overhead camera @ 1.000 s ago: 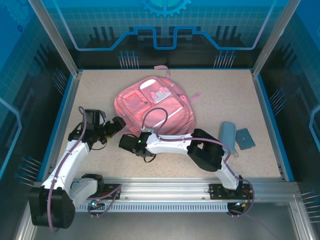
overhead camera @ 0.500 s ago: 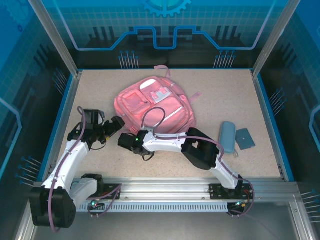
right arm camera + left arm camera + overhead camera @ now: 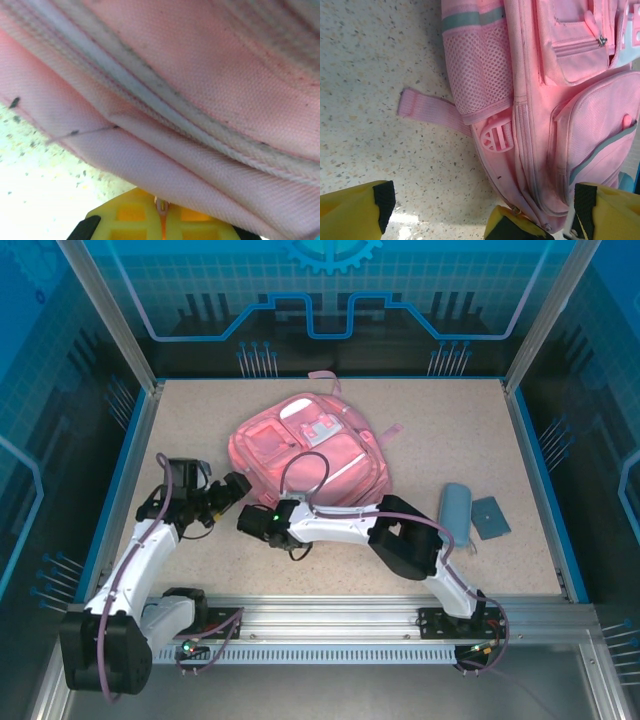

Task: Pack the student bag
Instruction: Zip the student bag at the top-center of the table.

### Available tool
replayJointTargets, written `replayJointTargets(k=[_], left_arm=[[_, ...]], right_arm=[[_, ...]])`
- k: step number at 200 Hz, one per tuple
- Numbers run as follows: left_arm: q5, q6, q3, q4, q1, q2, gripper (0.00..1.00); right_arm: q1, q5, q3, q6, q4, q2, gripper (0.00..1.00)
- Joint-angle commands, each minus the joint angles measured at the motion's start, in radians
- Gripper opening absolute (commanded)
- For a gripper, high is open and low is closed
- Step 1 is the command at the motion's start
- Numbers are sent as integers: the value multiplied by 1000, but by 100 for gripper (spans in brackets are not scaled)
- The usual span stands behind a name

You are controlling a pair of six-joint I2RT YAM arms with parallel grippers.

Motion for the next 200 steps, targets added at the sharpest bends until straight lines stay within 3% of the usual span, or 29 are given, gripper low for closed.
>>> replayJointTargets(k=[1, 60, 106, 164, 200], left_arm=[[92, -46, -36, 68, 11, 32, 91], [208, -205, -149, 359, -52, 125, 77], [204, -296, -204, 553, -144, 220, 59], [200, -385, -227, 736, -180, 337, 42], [171, -416, -245, 812, -183, 394, 23]], right_arm=[[-4, -6, -30, -110, 6, -97, 0], [-13, -111, -80, -200, 68, -168, 0], [-23, -152, -77, -221, 89, -182, 0], [-21, -158, -114, -231, 102, -198, 0], [-16, -134, -175, -253, 96, -228, 0]])
